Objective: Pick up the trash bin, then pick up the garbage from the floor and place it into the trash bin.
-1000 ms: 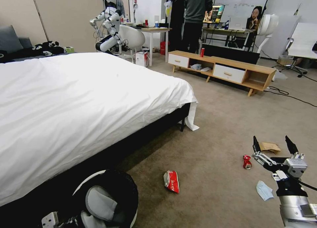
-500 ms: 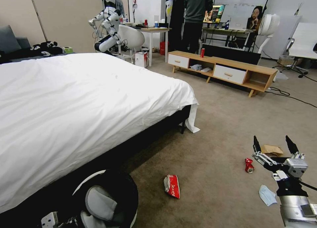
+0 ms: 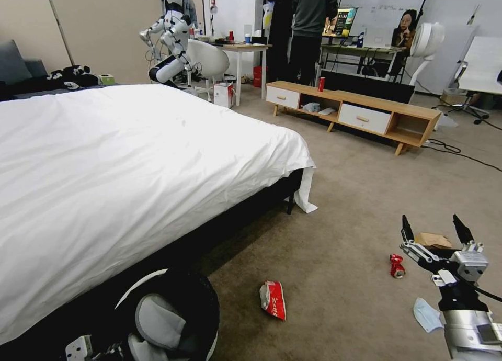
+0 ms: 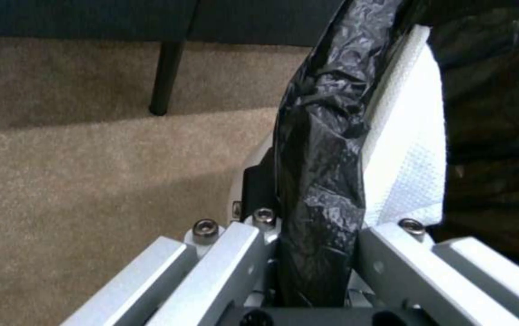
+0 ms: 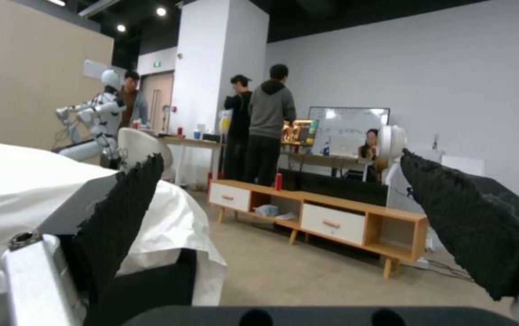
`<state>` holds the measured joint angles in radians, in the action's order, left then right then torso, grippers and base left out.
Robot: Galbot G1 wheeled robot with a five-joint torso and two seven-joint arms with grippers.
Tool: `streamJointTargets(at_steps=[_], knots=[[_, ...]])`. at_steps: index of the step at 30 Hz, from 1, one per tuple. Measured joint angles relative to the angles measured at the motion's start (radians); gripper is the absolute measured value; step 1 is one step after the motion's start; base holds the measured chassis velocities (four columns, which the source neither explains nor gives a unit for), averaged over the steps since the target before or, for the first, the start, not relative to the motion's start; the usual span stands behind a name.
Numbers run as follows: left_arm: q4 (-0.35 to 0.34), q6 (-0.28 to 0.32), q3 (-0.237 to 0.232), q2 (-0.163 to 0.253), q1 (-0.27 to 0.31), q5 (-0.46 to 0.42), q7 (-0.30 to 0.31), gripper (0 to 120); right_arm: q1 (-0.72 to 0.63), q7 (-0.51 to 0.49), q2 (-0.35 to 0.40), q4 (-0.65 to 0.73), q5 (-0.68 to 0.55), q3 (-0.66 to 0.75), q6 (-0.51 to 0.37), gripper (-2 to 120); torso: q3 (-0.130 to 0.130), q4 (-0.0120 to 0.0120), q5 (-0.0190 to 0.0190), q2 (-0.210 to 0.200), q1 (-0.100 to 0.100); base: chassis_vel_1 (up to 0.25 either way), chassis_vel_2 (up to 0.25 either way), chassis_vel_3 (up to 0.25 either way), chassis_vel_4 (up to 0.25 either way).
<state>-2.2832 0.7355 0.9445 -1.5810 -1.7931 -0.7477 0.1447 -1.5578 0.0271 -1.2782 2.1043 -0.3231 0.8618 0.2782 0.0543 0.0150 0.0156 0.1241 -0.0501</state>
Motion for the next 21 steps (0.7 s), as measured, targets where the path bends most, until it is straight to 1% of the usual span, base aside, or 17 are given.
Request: streamJointTargets(at_steps=[5, 7, 21], knots=[[0.000, 0.000, -0.004, 0.002, -0.008, 0.008, -0.004, 1, 0.001, 0.001, 0.000, 0.000, -0.004, -0.001, 0.001, 100, 0.000, 0.0001, 0.0000, 0.000, 0.000, 0.000, 0.000, 0.000, 0.000], [0.000, 0.000, -0.008, 0.007, -0.022, 0.020, -0.011, 1, 0.003, 0.001, 0.003, -0.002, -0.004, -0.001, 0.001, 100, 0.000, 0.0000, 0.0000, 0.000, 0.000, 0.000, 0.000, 0.000, 0.000], [0.007, 0.000, -0.009, 0.021, -0.043, 0.033, -0.027, 1, 0.020, -0.002, 0.014, -0.016, -0.008, -0.007, -0.013, 100, 0.000, 0.0000, 0.0000, 0.000, 0.000, 0.000, 0.000, 0.000, 0.000]])
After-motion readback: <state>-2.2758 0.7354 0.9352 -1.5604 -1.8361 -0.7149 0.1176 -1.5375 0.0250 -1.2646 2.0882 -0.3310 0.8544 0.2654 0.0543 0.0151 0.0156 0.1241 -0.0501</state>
